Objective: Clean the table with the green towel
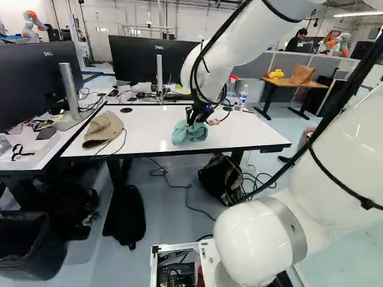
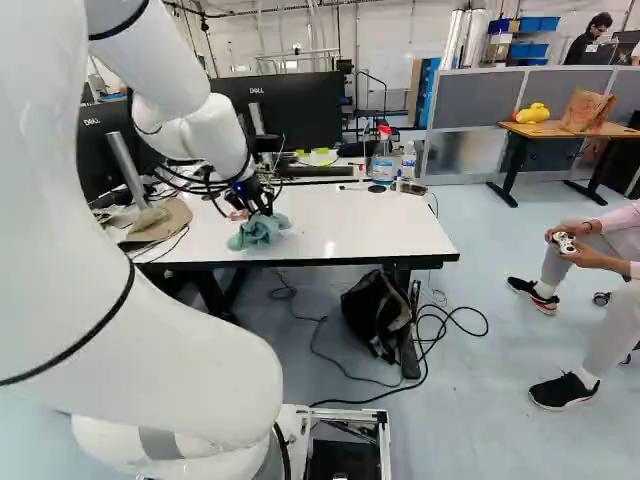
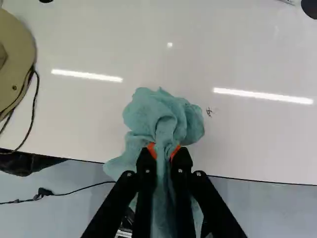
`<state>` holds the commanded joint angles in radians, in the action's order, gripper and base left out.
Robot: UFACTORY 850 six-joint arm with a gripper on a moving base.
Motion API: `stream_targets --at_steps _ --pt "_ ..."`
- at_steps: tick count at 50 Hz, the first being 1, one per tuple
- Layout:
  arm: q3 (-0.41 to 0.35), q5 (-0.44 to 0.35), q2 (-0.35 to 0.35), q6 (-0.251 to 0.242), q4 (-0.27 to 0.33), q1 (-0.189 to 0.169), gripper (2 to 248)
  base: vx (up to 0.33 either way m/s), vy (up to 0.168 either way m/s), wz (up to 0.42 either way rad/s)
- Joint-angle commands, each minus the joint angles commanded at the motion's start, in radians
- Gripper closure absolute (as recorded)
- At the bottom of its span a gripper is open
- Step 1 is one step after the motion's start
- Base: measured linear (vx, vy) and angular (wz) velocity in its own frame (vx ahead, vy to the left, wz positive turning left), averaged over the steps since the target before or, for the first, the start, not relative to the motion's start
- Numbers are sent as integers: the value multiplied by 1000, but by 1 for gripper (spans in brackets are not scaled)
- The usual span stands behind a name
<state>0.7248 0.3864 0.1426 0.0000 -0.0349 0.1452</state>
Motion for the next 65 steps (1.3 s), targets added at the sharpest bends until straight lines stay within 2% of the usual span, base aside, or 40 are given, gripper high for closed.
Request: stream_targets --at_steps 31,49,65 --pt "99 0 -104 0 0 -117 204 0 0 0" --pt "195 0 -235 0 0 -140 204 0 0 0" --pt "204 0 -286 0 0 -140 204 0 0 0"
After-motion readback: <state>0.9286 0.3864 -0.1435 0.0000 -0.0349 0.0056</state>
